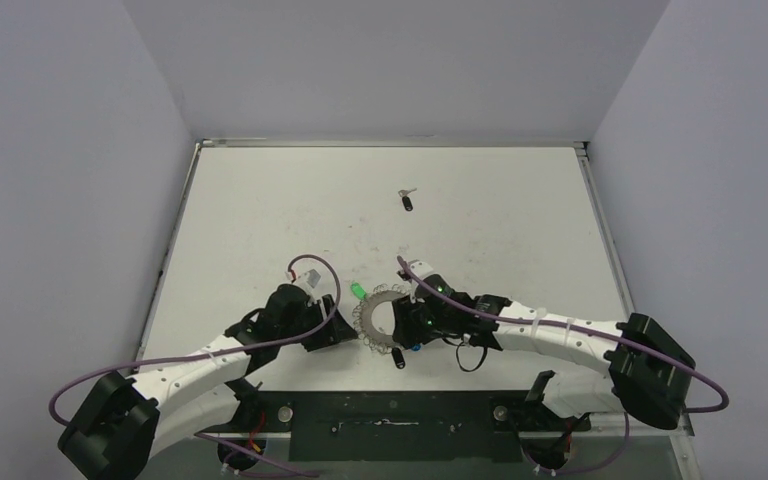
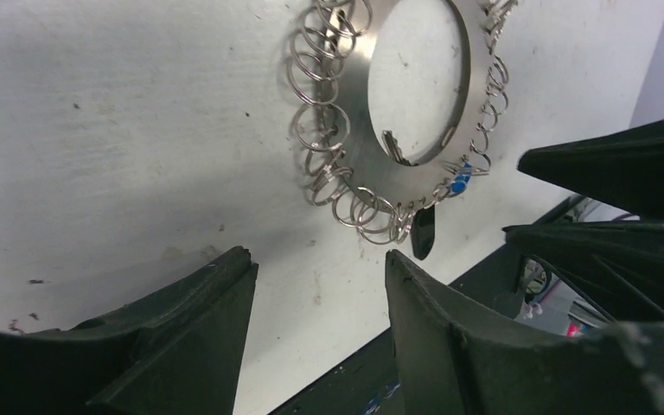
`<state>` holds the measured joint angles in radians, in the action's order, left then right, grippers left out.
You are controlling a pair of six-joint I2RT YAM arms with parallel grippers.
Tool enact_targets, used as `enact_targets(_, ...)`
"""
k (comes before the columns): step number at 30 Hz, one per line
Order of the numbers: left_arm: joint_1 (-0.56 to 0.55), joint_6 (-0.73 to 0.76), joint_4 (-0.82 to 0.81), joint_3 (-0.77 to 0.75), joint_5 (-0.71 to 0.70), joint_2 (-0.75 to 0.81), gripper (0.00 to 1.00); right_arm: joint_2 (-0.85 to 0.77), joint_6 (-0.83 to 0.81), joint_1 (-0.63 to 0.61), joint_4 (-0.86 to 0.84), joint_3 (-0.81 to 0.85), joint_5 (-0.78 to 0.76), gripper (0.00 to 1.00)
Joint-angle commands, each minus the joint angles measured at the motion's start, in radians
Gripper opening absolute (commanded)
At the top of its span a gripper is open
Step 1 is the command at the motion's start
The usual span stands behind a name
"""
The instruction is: Put the keys on the keyring
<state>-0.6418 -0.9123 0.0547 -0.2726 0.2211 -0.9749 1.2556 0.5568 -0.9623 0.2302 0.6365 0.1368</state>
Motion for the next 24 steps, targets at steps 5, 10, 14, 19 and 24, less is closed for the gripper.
enact_targets(5, -0.07, -0.059, -0.152, 0.039, -0.025, 0.053, 0.46, 0.121, -0.003, -0.088, -0.058, 0.103, -0.091, 0.37)
enact_targets(10, -0.133, -0.07, -0.199, 0.04, -0.06, 0.037, 0.38, 0.169, 0.004, -0.105, -0.091, 0.127, -0.09, 0.29)
enact_targets(14, -0.196, -0.063, -0.229, 0.034, -0.104, 0.018, 0.36, 0.195, 0.012, -0.106, -0.116, 0.134, -0.082, 0.24)
enact_targets(19, -0.22, -0.044, -0.194, 0.034, -0.174, 0.032, 0.37, 0.22, 0.025, -0.107, -0.149, 0.139, -0.064, 0.22)
enact_targets(24, -0.22, -0.031, -0.044, 0.012, -0.281, 0.08, 0.43, 0.247, 0.036, -0.098, -0.181, 0.147, -0.047, 0.21)
